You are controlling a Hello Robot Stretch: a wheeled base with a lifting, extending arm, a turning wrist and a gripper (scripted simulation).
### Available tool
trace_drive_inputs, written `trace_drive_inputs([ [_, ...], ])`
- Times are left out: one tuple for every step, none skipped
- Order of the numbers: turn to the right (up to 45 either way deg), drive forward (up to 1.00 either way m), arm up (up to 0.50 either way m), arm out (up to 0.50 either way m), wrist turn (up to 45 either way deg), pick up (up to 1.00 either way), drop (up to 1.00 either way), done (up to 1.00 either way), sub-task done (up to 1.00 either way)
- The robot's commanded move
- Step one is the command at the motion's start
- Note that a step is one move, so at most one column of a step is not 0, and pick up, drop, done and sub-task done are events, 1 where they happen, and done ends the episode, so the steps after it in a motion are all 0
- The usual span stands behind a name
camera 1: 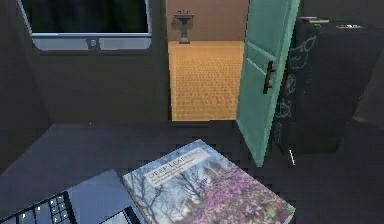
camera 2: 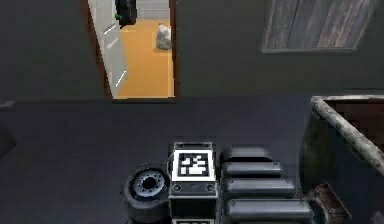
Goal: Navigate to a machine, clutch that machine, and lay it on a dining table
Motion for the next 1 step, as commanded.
trace_drive_inputs([
  [45.0, 0.0, 0.0, 0.0, 0.0, 0.0, 0.0, 0.0, 0.0],
])
